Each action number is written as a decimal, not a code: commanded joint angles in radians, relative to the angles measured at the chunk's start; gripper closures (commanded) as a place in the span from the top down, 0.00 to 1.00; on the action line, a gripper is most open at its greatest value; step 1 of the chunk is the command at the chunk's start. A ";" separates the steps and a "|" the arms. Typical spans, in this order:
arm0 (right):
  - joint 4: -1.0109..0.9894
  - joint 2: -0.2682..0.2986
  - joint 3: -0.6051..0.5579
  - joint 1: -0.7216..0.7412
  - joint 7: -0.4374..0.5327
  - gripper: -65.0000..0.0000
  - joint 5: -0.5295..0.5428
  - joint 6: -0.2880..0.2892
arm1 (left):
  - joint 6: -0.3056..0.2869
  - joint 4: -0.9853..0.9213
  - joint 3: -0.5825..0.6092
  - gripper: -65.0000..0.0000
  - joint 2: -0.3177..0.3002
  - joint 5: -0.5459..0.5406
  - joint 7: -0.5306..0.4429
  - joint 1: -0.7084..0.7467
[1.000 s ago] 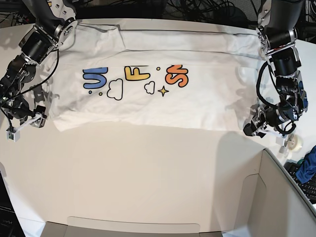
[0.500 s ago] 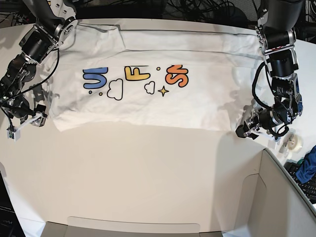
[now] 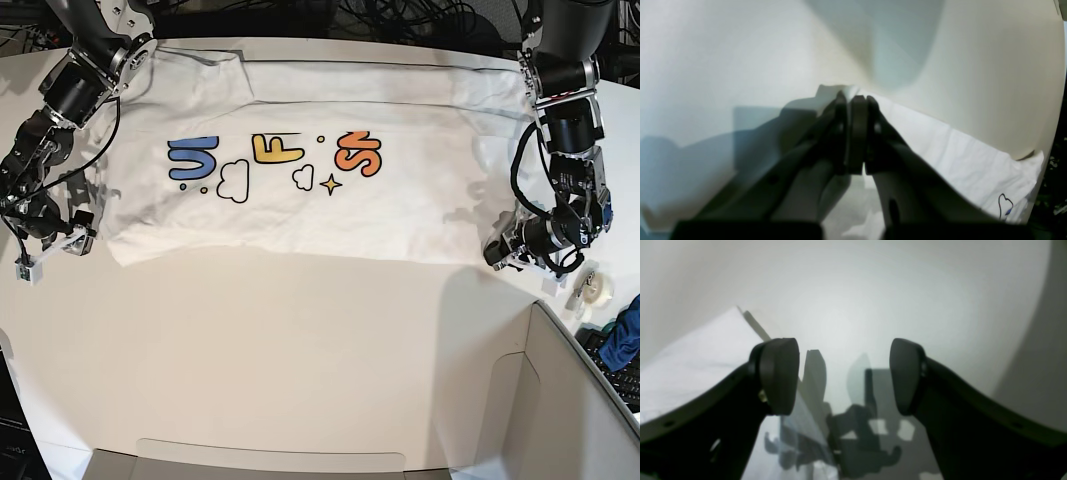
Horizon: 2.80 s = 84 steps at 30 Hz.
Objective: Layout the t-shirt on the table in an organized manner, then fold the t-shirt properly
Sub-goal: 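Pinch the printed-side edge with both grippers at the shirt's ends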
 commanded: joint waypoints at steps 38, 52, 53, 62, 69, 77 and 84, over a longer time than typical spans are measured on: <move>-0.110 -0.034 -0.096 0.016 0.021 0.64 0.212 0.123 | 0.000 0.010 0.002 0.00 -0.033 0.000 0.004 -0.007; -0.102 -0.030 -0.126 0.031 0.026 0.19 0.212 0.123 | 0.000 0.157 0.000 0.00 -0.031 -0.002 0.015 0.028; -0.102 -0.030 -0.126 0.031 0.026 0.19 0.212 0.125 | 0.000 0.173 0.000 0.00 -0.031 -0.002 0.016 0.031; -0.030 -0.008 -0.228 0.043 0.026 0.13 0.210 0.133 | -0.002 0.311 -0.006 0.00 -0.037 -0.002 0.018 0.083; 0.025 -0.005 -0.264 0.036 0.020 0.00 0.206 0.133 | -0.003 0.358 0.000 0.00 -0.039 -0.002 0.019 0.100; 0.025 -0.010 -0.256 0.029 0.024 0.00 0.206 0.133 | -0.003 0.358 0.000 0.00 -0.039 -0.003 0.019 0.108; 0.080 -0.004 -0.254 -0.015 0.024 0.00 0.206 0.133 | -0.005 0.443 -0.007 0.00 -0.060 -0.003 0.019 0.145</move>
